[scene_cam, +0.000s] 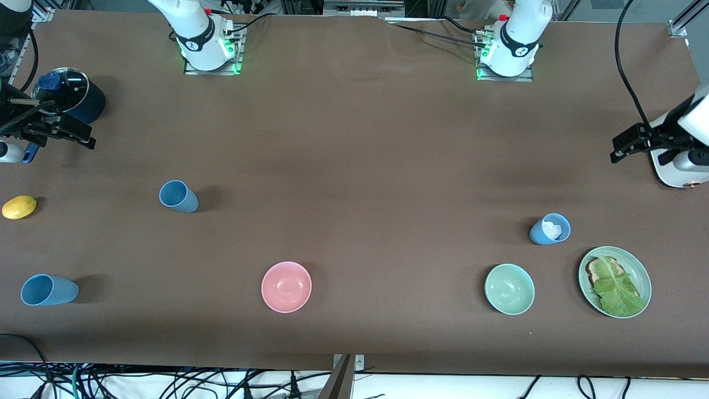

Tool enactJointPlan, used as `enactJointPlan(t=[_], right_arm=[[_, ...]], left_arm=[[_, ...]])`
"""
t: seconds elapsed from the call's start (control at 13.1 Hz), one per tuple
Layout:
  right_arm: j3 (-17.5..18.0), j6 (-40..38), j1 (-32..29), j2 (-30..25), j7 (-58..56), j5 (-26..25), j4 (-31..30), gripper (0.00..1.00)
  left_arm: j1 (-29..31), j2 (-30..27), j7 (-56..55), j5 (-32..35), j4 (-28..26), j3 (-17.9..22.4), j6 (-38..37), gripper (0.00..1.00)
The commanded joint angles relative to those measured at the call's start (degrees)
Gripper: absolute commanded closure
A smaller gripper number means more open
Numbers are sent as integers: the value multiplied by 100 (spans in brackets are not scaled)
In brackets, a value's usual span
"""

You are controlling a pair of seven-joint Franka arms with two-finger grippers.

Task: Stack blue cups with both arms
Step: 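Reach the left gripper toward the blue cup beside the sandwich plate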

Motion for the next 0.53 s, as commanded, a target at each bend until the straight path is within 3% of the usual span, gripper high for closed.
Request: enactJointPlan(t=[0.0,0.46], right_arm=[[-13,35,-1,-71,4,53,-76,0],[-13,35,-1,-71,4,53,-76,0]], left_arm=[[72,423,209,186,253,-33,275,2],[353,1232,779,257,191,-33,1460,2]])
